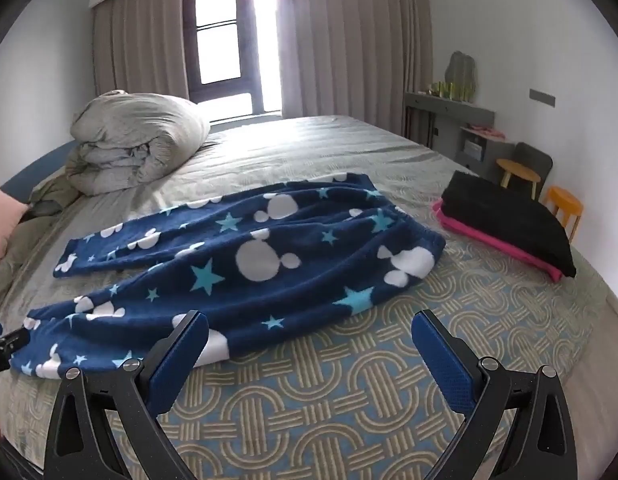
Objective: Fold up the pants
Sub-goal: 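Move both grippers toward the waistband of the navy star-print pants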
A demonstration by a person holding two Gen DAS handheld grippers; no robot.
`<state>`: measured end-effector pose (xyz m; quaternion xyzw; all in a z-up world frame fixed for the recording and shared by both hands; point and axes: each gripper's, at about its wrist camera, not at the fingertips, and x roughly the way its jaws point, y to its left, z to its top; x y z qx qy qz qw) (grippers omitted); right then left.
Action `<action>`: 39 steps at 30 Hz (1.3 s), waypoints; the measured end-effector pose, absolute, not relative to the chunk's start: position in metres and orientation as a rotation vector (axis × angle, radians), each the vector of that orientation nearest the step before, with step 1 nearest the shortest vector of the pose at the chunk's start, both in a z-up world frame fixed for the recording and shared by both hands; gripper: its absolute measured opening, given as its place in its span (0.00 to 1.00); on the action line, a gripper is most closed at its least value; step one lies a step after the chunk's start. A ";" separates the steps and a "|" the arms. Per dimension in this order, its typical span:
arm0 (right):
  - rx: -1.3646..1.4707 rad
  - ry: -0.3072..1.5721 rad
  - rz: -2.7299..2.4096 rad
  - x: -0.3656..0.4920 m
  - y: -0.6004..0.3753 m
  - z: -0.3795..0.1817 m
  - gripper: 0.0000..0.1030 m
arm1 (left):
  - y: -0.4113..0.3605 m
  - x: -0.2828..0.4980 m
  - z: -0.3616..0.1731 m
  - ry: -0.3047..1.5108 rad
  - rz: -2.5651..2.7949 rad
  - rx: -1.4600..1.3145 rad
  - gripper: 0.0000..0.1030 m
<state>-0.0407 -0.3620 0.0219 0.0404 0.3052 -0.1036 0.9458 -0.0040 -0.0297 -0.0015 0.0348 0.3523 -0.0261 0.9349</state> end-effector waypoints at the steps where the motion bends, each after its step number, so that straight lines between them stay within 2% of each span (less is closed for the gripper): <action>1: 0.065 0.621 -0.220 -0.041 -0.361 0.022 1.00 | -0.030 -0.005 0.000 0.705 -0.056 0.083 0.99; 7: -0.005 0.669 -0.209 -0.041 -0.360 0.021 1.00 | -0.014 -0.001 0.004 0.698 -0.128 -0.038 0.99; 17: 0.049 0.677 -0.221 -0.041 -0.376 0.015 1.00 | -0.006 -0.004 0.005 0.677 -0.120 -0.073 0.99; 23: -0.076 0.688 -0.189 -0.038 -0.368 0.017 1.00 | 0.003 -0.007 0.005 0.642 -0.065 -0.040 0.99; 29: 0.140 0.715 -0.061 -0.033 -0.395 0.013 1.00 | 0.035 -0.004 -0.007 0.688 -0.008 -0.088 0.99; 31: 0.136 0.673 -0.080 -0.033 -0.399 0.010 1.00 | 0.052 -0.005 -0.015 0.711 0.007 -0.141 0.99; 36: 0.204 0.711 -0.084 -0.032 -0.414 0.004 1.00 | 0.087 -0.013 -0.038 0.771 0.043 -0.265 0.99; 39: 0.181 0.734 -0.122 -0.026 -0.417 -0.001 1.00 | 0.108 -0.016 -0.055 0.806 0.066 -0.367 0.94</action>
